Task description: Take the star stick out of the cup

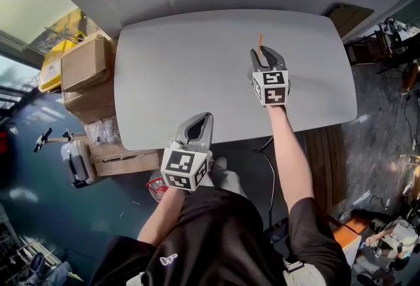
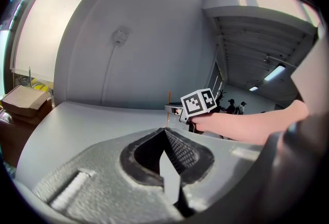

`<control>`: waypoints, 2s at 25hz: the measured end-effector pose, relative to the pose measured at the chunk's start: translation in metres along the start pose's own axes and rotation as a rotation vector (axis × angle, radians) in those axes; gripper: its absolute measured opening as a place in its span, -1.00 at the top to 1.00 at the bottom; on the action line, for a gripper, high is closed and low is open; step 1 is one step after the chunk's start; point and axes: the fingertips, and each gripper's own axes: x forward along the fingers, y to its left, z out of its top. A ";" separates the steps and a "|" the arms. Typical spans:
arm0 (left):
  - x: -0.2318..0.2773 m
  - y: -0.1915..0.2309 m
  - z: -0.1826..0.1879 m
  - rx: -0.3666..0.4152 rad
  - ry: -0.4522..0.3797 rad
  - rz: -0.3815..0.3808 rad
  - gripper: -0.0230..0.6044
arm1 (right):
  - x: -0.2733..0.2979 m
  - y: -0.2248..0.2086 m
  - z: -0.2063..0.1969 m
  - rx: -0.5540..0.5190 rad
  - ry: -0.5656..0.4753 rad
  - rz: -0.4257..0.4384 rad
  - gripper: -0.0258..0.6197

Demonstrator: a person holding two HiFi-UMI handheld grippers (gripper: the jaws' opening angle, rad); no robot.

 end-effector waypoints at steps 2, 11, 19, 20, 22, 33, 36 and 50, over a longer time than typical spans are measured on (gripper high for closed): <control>-0.001 0.001 0.000 0.000 0.000 0.002 0.92 | 0.004 -0.002 -0.003 0.016 0.009 -0.003 0.59; -0.007 0.004 -0.003 -0.006 -0.002 0.009 0.92 | -0.001 -0.005 0.002 0.107 -0.049 0.001 0.88; -0.009 0.002 -0.001 -0.005 -0.009 0.003 0.92 | -0.017 -0.009 0.013 0.121 -0.098 -0.013 0.88; -0.009 0.001 -0.001 -0.005 -0.010 0.000 0.92 | -0.021 -0.010 0.016 0.121 -0.107 -0.017 0.88; -0.009 0.000 -0.002 -0.005 -0.012 -0.005 0.92 | -0.029 -0.010 0.021 0.113 -0.128 -0.024 0.88; -0.006 -0.016 0.006 0.005 -0.035 -0.045 0.92 | -0.082 -0.014 0.064 0.087 -0.271 -0.056 0.88; -0.006 -0.021 0.007 0.006 -0.039 -0.057 0.92 | -0.100 -0.017 0.076 0.101 -0.310 -0.062 0.88; 0.004 -0.051 0.011 0.035 -0.064 -0.146 0.92 | -0.197 -0.001 0.101 0.123 -0.440 -0.083 0.88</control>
